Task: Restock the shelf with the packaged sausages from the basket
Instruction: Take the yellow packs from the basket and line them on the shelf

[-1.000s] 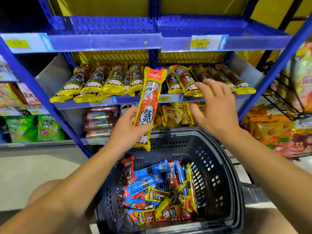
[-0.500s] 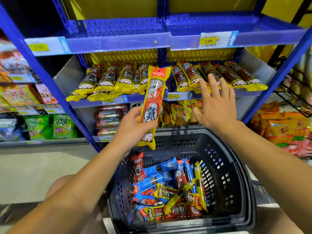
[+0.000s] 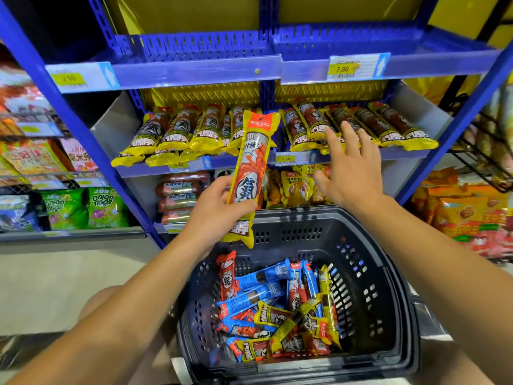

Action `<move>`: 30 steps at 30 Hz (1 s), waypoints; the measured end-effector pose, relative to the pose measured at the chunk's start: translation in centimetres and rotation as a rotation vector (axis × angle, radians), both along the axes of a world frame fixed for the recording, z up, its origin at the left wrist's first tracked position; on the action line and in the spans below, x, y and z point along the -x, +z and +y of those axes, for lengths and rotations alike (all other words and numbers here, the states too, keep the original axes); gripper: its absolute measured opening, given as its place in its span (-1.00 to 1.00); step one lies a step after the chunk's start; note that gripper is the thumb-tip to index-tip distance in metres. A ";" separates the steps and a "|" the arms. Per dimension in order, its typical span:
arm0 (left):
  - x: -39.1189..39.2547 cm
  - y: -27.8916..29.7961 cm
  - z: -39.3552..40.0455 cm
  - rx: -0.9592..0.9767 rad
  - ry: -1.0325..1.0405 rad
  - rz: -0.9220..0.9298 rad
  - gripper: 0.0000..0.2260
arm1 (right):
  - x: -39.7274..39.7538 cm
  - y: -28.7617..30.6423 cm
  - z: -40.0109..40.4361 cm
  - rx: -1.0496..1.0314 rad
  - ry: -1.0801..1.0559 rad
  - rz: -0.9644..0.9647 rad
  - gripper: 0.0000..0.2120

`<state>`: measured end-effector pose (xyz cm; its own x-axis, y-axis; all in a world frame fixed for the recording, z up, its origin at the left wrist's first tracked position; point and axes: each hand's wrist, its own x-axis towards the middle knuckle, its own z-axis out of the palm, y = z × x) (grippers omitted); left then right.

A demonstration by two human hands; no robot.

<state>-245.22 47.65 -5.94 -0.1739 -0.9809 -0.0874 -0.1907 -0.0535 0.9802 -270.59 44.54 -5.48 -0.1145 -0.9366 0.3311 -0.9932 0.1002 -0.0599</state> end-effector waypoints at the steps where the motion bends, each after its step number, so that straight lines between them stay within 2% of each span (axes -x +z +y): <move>1: 0.2 0.0 0.1 -0.010 -0.005 0.018 -0.75 | -0.1 -0.1 0.7 0.047 0.029 -0.040 -0.27; 3: 0.9 0.0 0.3 -0.043 -0.012 0.066 -0.84 | -0.5 -0.6 2.5 0.138 0.111 -0.175 -0.34; 5: 2.0 -0.1 0.5 -0.084 -0.009 0.133 -0.83 | -1.3 -1.3 4.7 0.160 0.189 -0.353 -0.40; 9: 4.9 -0.3 1.2 -0.150 -0.044 0.238 -0.78 | -3.2 -2.6 9.0 0.018 0.309 -0.676 -0.47; 13: 8.1 -0.7 1.9 -0.179 -0.093 0.240 -0.81 | -3.7 -3.4 10.9 0.015 0.329 -0.835 -0.48; 15: 9.4 -0.7 2.0 -0.151 -0.136 0.197 -0.81 | -3.1 -3.6 11.4 0.057 0.266 -0.891 -0.45; 18: 10.7 0.3 1.9 -0.013 -0.219 0.025 -0.84 | -1.6 -3.8 11.9 0.135 0.144 -0.975 -0.47; 21: 10.9 1.4 0.9 0.266 -0.199 -0.304 -0.55 | 0.7 -3.5 12.2 0.207 0.024 -0.955 -0.50; 25: 10.6 2.5 -1.1 0.610 -0.154 -0.618 -0.41 | 3.9 -2.2 11.7 0.210 -0.081 -0.912 -0.55; 27: 10.6 3.0 -2.3 0.701 -0.153 -0.736 -0.38 | 5.0 -1.2 10.3 0.200 -0.126 -0.895 -0.58; 30: 10.7 3.7 -3.7 0.740 -0.157 -0.886 -0.35 | 6.1 0.4 7.3 0.180 -0.135 -0.856 -0.64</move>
<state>-255.95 43.93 -2.29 -0.4627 -0.8164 0.3455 -0.7785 0.5606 0.2822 -276.68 51.87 -5.05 -0.4970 -0.8388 0.2223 -0.5803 0.1308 -0.8038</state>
